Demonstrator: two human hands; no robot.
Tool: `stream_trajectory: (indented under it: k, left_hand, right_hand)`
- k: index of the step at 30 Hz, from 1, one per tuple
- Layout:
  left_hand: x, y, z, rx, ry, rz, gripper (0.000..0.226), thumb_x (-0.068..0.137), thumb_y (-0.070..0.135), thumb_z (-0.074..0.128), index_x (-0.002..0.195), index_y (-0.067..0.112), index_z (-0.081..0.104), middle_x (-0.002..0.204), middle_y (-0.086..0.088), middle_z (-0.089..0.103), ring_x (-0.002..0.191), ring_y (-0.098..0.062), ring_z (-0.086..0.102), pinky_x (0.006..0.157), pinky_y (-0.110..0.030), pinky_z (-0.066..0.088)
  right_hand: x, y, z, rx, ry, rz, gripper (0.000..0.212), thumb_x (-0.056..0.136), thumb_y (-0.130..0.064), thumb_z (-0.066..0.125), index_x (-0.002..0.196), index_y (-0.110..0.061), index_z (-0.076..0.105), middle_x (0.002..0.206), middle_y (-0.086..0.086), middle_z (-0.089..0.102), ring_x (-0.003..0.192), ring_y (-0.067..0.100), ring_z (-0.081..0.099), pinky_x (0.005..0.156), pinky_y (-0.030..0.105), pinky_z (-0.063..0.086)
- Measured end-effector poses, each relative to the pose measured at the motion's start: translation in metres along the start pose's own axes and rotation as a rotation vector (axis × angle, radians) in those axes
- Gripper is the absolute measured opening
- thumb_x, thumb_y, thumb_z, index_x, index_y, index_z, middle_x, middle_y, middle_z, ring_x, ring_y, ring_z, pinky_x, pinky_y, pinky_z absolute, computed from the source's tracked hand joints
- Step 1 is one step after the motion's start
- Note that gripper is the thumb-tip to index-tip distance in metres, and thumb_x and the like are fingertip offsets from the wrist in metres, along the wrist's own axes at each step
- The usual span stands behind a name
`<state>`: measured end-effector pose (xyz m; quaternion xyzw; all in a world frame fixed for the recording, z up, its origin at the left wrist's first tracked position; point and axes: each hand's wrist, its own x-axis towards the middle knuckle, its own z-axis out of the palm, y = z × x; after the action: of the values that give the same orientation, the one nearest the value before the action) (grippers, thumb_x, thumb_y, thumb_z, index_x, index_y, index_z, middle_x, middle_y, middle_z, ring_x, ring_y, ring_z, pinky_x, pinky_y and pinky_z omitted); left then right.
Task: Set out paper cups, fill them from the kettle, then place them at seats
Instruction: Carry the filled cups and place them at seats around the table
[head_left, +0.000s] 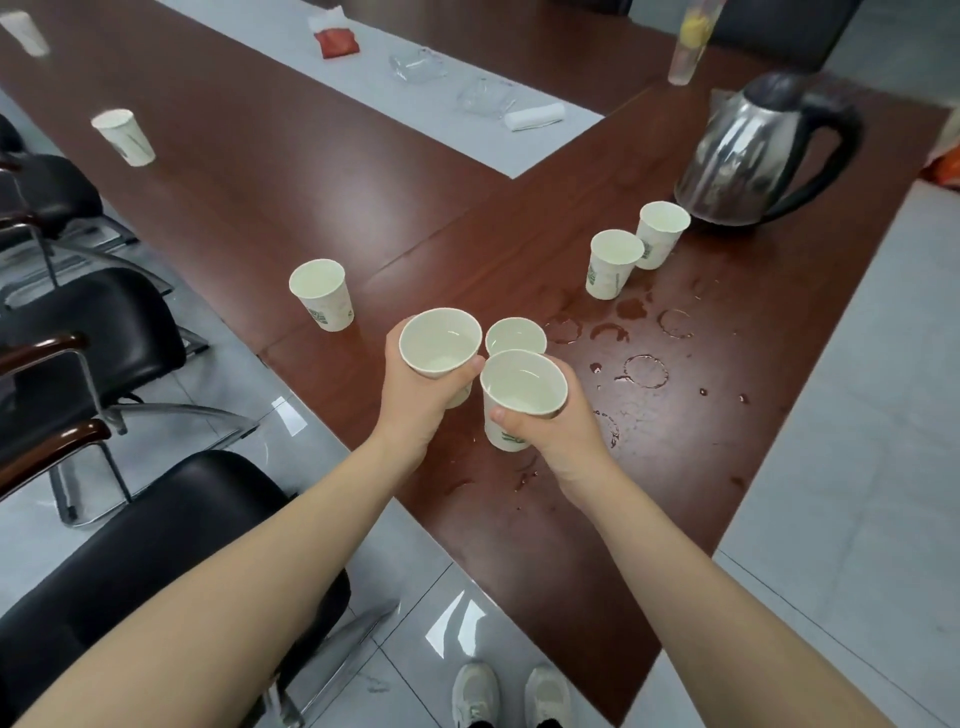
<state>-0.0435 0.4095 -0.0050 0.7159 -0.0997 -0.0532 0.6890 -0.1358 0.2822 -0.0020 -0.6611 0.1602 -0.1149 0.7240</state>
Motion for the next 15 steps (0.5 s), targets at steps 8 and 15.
stream_trajectory:
  k: [8, 15]
  left_hand:
    - [-0.021, 0.039, 0.066, -0.004, -0.197, 0.022, 0.082, 0.058, 0.034, 0.085, 0.125, 0.008, 0.045, 0.121, -0.013, 0.058, 0.113, -0.025, 0.057, 0.088, -0.026, 0.05]
    - [-0.067, 0.066, 0.165, -0.019, -0.265, 0.05, 0.073, 0.056, 0.03, 0.082, 0.118, 0.026, 0.042, 0.115, 0.008, 0.056, 0.106, -0.002, 0.055, 0.09, -0.021, 0.043]
  right_hand:
    - [-0.033, -0.035, -0.072, 0.058, 0.147, 0.006, 0.059, 0.055, -0.02, 0.079, 0.106, -0.03, 0.052, 0.103, -0.011, 0.063, 0.092, -0.002, 0.06, 0.077, 0.022, 0.049]
    - [-0.077, -0.058, -0.176, 0.054, 0.297, 0.007, 0.062, 0.053, -0.021, 0.084, 0.105, -0.032, 0.053, 0.102, -0.01, 0.065, 0.095, 0.007, 0.06, 0.076, 0.026, 0.049]
